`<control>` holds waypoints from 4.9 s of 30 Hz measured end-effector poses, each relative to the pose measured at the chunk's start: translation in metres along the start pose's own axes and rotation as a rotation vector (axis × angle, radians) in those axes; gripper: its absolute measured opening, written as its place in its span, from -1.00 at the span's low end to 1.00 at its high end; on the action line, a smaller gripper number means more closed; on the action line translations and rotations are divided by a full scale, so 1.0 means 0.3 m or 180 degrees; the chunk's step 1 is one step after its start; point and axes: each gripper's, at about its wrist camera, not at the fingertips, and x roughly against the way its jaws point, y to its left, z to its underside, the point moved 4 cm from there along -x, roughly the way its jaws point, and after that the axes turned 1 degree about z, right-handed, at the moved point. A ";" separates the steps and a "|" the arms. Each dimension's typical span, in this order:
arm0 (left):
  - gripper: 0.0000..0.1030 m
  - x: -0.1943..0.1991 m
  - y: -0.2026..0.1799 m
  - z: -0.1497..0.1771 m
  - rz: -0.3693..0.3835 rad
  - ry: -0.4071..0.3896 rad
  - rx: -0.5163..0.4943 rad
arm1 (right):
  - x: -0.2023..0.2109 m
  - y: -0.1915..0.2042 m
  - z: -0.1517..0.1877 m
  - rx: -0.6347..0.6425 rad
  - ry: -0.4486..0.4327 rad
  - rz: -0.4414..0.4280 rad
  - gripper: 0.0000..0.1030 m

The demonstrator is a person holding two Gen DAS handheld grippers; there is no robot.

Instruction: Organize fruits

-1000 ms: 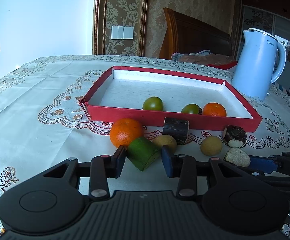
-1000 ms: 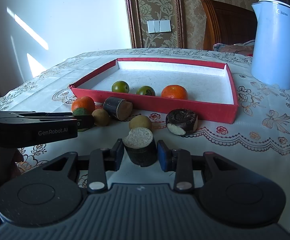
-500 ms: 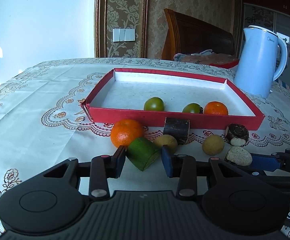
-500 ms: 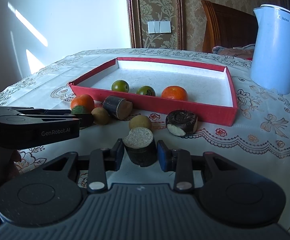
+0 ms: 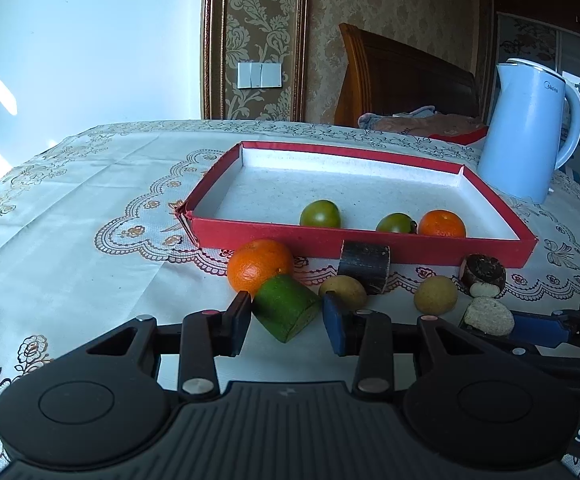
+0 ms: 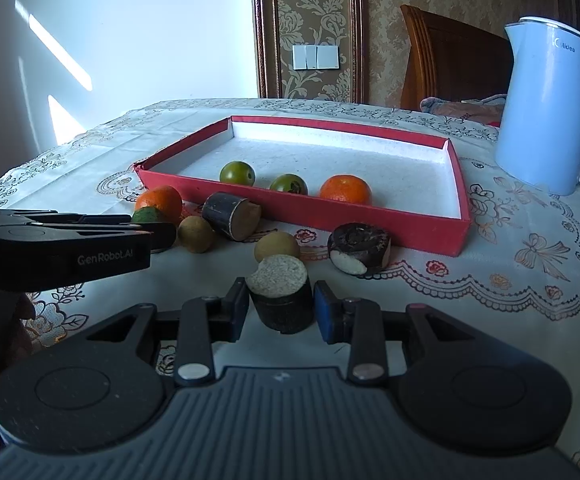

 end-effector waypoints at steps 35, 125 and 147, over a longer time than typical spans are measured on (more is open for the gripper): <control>-0.25 0.008 0.012 -0.001 -0.0024 -0.0056 0.0059 | 0.046 -0.032 -0.044 -0.0099 -0.0233 -0.0017 -0.37; 0.29 -0.026 0.085 -0.024 0.0108 0.0069 -0.0082 | -0.020 -0.174 -0.075 -0.0268 -0.0112 0.0227 -0.03; 0.32 -0.090 0.099 -0.062 0.0081 0.0217 -0.0027 | -0.118 -0.173 -0.086 -0.0351 0.0132 0.0218 -0.22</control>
